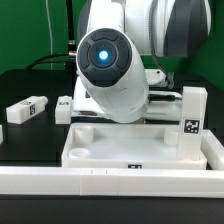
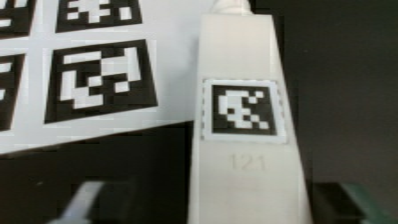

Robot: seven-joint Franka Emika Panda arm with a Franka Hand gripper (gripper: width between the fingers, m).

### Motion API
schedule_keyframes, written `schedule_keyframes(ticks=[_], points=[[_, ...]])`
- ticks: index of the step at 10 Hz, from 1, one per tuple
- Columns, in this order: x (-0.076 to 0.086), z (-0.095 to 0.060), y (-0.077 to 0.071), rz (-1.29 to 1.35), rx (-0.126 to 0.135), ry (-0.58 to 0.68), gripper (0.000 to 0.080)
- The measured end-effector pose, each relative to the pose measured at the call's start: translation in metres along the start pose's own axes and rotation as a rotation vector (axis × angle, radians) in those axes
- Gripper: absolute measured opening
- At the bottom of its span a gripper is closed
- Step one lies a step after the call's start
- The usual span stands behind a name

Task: Assemble desk

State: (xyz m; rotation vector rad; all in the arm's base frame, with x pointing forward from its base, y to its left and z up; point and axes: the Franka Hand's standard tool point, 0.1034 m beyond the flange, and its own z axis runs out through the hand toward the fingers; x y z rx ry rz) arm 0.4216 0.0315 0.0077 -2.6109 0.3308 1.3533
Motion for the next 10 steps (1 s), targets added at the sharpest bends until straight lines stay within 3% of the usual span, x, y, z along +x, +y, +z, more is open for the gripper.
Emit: schedule_keyframes(ticks=[1, 5, 7, 9, 10], points=[[0.0, 0.0, 0.0, 0.0, 0.0, 0.0, 0.0287], [-0.001, -0.004, 0.003, -0.013, 0.002, 0.003, 0.0288], [-0.011, -0.026, 0.011, -0.056, -0.006, 0.009, 0.0288], [-0.024, -0.058, 0.007, -0.099, -0.016, 0.015, 0.0289], [-0.022, -0.068, 0.006, -0.115, -0.015, 0.034, 0.0291]])
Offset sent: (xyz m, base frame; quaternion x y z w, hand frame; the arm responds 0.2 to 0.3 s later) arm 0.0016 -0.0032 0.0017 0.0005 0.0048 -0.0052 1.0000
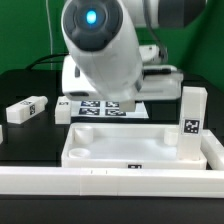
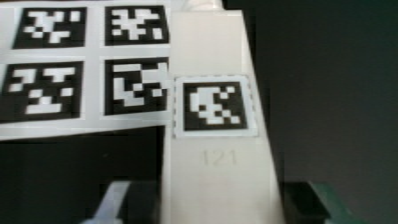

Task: Assemble desk

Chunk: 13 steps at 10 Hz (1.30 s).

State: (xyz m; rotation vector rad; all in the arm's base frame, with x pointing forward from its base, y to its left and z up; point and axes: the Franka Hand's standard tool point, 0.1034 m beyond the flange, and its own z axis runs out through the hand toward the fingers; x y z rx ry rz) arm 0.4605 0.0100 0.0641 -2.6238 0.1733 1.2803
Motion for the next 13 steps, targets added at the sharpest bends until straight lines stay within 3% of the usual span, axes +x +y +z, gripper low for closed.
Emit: schedule_keyframes(ticks=[2, 4, 5, 10, 13], points=[[0.005, 0.003, 0.001, 0.002, -0.002, 0.025, 0.0291], [0.015, -0.008, 0.003, -0.018, -0.013, 0.161, 0.0291], [0.012, -0.015, 0.005, -0.042, -0.012, 0.204, 0.0291], [-0.001, -0.087, 0.001, -0.063, -0.013, 0.466, 0.0291], [0.005, -0.092, 0.004, -0.055, -0.029, 0.636, 0.0291]])
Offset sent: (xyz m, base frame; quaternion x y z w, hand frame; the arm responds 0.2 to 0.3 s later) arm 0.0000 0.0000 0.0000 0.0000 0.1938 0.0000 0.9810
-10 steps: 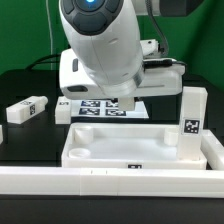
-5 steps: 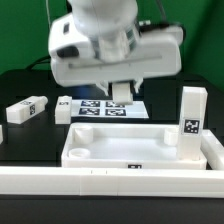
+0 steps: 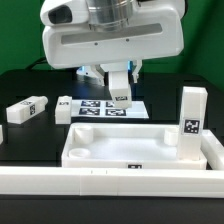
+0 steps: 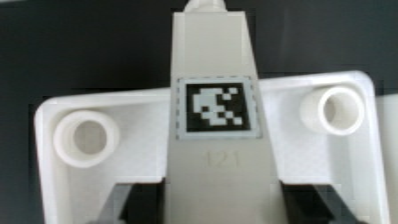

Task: Assemble desk

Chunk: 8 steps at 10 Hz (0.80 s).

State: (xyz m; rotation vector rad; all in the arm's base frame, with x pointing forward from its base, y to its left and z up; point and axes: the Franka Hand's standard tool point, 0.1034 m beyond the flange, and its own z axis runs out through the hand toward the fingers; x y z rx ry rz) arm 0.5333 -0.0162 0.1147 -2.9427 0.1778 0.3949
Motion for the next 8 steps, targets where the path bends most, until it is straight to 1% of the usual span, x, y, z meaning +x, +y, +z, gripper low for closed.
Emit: schedule_keyframes(ticks=[1, 3, 4, 5, 6, 7, 8], points=[[0.005, -0.003, 0.002, -0.004, -0.012, 0.078, 0.0291], [0.016, -0.025, 0.001, -0.015, -0.016, 0.163, 0.0291], [0.025, -0.038, 0.003, -0.014, -0.019, 0.212, 0.0291], [0.028, -0.045, 0.002, -0.014, -0.02, 0.238, 0.0291], [0.036, -0.051, 0.002, -0.017, -0.031, 0.31, 0.0291], [0.039, -0.051, 0.005, -0.015, -0.048, 0.394, 0.0291], [0.039, -0.05, 0.008, -0.013, -0.06, 0.449, 0.0291]])
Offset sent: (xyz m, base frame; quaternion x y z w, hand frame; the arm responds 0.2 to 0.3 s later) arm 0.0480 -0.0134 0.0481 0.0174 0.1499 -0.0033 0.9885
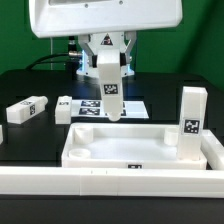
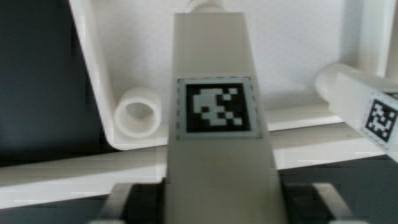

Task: Assemble desk

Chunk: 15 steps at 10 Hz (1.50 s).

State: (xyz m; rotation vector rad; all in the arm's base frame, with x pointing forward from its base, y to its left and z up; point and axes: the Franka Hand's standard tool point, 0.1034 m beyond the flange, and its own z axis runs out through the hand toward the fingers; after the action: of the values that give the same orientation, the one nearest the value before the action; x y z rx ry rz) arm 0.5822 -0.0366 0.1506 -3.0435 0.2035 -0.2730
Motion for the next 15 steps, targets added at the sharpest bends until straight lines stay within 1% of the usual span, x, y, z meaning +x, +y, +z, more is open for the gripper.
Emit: schedule_keyframes(ticks=[1, 2, 3, 8, 10, 12, 13, 15], points=[[0.003, 0.001, 0.003, 0.003, -0.016, 0.074, 0.0291], [0.004, 0.002, 0.004, 0.004, -0.026, 0.119, 0.0291], [0.01, 0.001, 0.007, -0.003, -0.048, 0.207, 0.0291], [0.013, 0.001, 0.006, -0.005, -0.046, 0.204, 0.0291], [0.016, 0.003, 0.01, -0.011, -0.054, 0.218, 0.0291], [0.019, 0.002, 0.007, -0.01, -0.053, 0.229, 0.0291], [0.02, 0.002, 0.01, -0.017, -0.066, 0.263, 0.0291], [0.018, 0.005, 0.01, -0.018, -0.064, 0.25, 0.0291]])
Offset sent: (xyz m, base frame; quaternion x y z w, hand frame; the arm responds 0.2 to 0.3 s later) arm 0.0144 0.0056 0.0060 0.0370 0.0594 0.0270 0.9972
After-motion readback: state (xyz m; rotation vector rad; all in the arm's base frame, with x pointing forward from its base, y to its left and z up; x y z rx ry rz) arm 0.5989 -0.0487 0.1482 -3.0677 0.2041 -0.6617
